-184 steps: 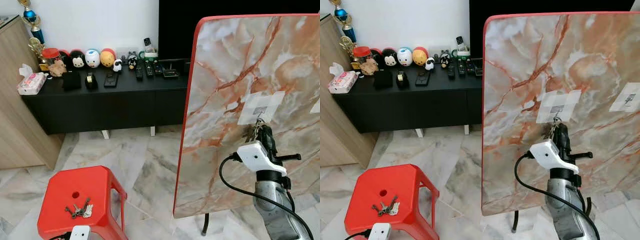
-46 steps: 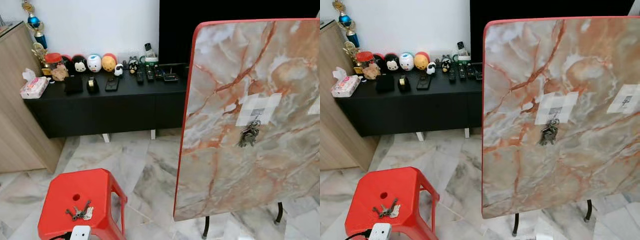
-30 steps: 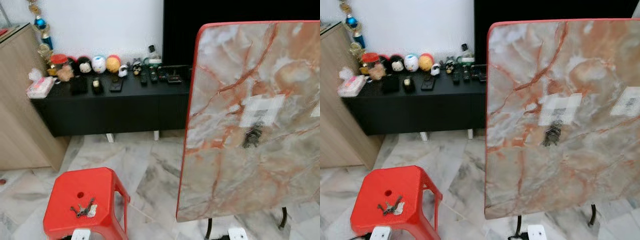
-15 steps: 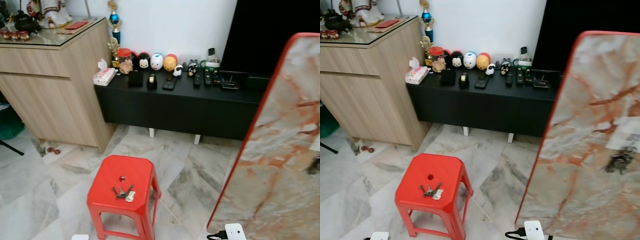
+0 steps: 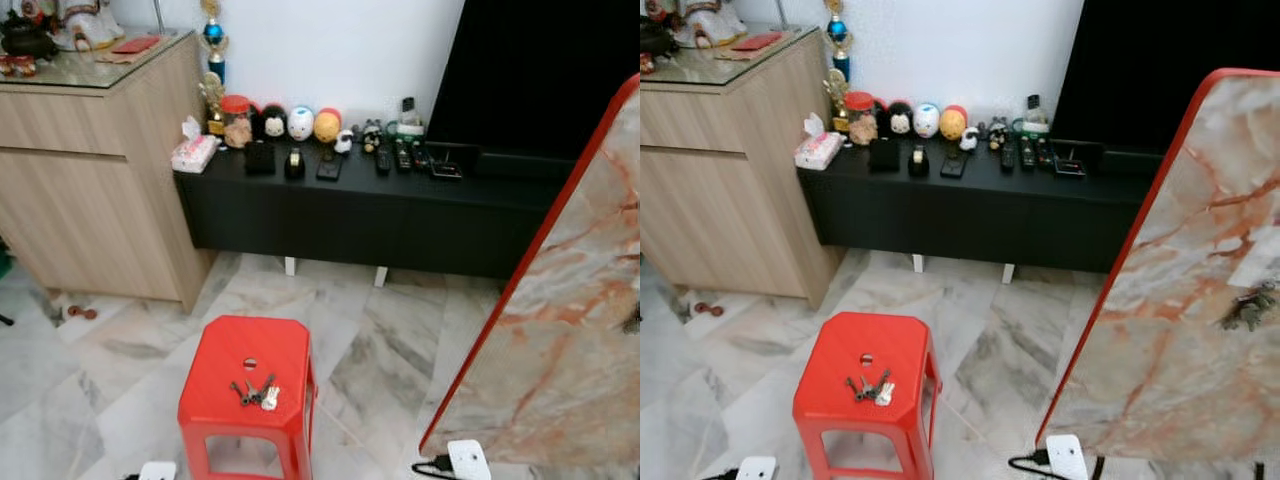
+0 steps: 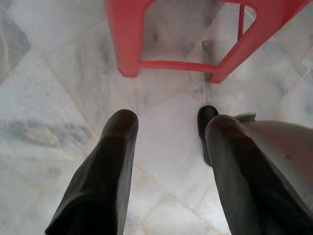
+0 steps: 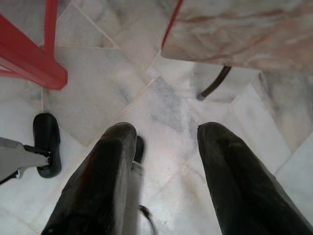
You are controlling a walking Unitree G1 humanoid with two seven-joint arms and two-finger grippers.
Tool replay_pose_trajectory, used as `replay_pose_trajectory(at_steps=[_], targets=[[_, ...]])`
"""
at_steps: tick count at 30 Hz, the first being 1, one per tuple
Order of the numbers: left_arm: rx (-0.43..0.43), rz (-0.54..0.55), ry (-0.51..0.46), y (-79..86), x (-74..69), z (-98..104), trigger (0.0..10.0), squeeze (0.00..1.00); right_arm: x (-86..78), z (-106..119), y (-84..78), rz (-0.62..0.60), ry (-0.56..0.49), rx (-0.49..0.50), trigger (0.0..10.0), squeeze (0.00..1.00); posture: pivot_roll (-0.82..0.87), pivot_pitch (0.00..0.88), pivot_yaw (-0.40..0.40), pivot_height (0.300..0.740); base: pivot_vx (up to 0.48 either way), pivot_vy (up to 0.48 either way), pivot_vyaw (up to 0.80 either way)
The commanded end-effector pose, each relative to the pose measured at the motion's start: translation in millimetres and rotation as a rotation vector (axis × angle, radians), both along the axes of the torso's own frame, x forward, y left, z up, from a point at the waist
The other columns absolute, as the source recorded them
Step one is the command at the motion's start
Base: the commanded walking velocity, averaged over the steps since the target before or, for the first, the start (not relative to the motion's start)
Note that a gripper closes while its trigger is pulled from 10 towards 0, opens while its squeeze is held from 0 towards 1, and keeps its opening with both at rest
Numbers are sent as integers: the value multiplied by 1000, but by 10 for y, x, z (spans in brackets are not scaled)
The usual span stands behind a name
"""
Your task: Hang keys on a hook
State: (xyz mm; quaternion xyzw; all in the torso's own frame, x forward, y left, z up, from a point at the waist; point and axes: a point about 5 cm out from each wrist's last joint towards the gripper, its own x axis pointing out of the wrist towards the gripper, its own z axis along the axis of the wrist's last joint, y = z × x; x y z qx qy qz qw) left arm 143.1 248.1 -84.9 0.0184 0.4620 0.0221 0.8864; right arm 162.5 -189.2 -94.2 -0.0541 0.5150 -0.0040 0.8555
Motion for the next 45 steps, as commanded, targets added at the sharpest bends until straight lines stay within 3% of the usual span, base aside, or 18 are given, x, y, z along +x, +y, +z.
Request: replay_pose_trajectory(at_steps=[1, 45], targets=[[-11, 14, 5, -18, -1, -9, 10000, 0, -24, -6, -37, -18, 8, -4, 10000, 0, 99, 0, -34, 740, 0, 360, 0], [-12, 19, 1, -20, 17, -4, 10000, 0, -27, -11, -3, -21, 3, 1, 10000, 0, 96, 0, -38, 740, 0, 344, 0]])
